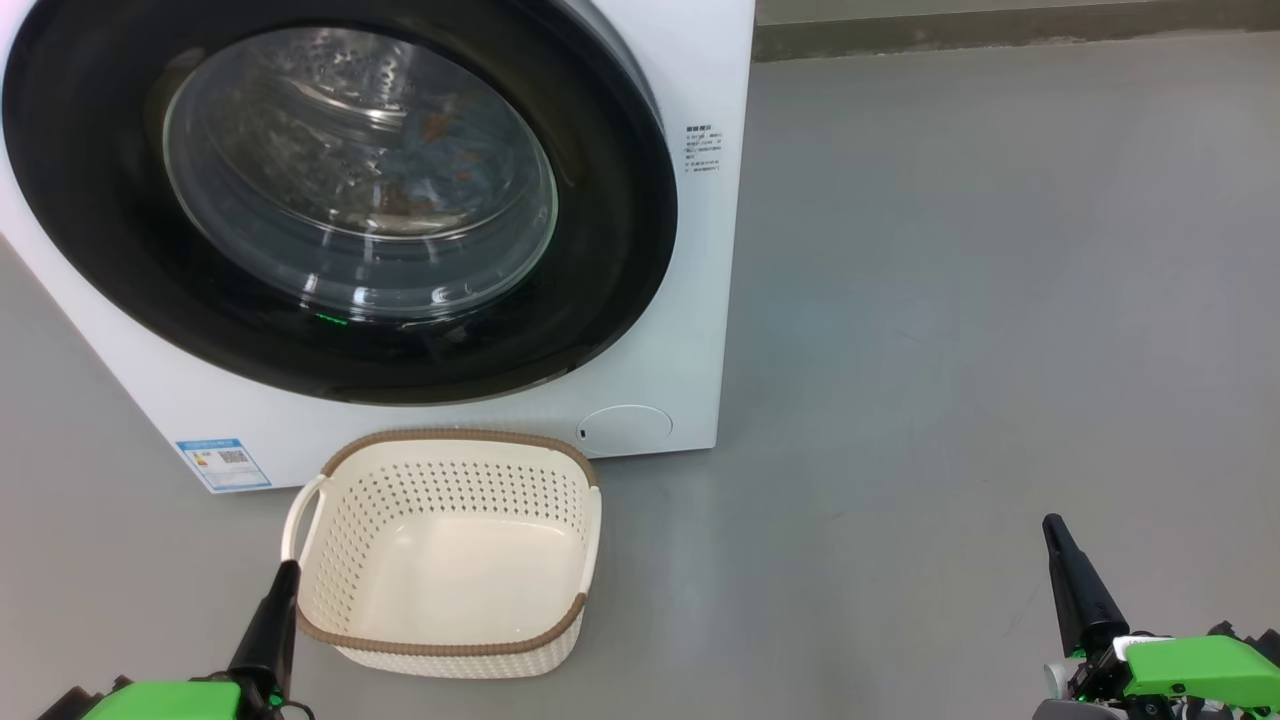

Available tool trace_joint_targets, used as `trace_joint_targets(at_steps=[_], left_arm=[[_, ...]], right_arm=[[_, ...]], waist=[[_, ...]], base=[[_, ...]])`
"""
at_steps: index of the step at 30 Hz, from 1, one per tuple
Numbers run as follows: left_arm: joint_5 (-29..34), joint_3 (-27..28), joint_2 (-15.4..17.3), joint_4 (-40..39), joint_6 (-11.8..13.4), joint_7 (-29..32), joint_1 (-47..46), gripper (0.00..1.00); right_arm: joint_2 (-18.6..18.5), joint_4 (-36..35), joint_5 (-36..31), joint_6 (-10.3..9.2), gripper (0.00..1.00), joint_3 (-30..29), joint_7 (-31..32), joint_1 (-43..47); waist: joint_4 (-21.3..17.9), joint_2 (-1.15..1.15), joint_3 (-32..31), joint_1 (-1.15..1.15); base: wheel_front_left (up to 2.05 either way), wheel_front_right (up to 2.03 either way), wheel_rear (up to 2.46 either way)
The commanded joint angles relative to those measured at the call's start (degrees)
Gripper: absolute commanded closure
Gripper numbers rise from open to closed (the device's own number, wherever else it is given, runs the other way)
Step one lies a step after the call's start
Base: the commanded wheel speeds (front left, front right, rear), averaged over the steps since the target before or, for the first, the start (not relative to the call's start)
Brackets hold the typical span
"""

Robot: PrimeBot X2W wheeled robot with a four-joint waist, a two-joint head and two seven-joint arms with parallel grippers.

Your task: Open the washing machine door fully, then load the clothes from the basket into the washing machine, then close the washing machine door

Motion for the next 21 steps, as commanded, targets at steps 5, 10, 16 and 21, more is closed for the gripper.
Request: trace_joint_targets(at_steps=[5, 10, 16, 21], left_arm=[[-0.42, 2.01, 0.69, -1.10, -0.11, 0.34, -2.34, 1.00], [-0.41, 2.02, 0.69, -1.10, -0.11, 0.35, -2.34, 1.00], [-0.41, 2.02, 0.69, -1.10, -0.11, 0.35, -2.34, 1.00], [-0.40, 2.03, 0.68, -1.10, -0.11, 0.36, -2.34, 1.00]], right_arm=[[-0.23, -1.57, 0.14, 0.10, 1.00, 0.95, 0.47, -2.52], [-0.20, -1.57, 0.10, 0.10, 1.00, 0.90, 0.51, -2.52], [-0.17, -1.56, 0.06, 0.10, 1.00, 0.85, 0.55, -2.53], [-0.14, -1.56, 0.03, 0.10, 1.00, 0.81, 0.58, -2.53]], waist=[[0.00, 0.00, 0.00, 0.00], [0.00, 0.00, 0.00, 0.00], [0.00, 0.00, 0.00, 0.00], [0.00, 0.00, 0.00, 0.00]], base=[[0.00, 0.00, 0.00], [0.00, 0.00, 0.00], [0.00, 0.00, 0.00], [0.00, 0.00, 0.00]])
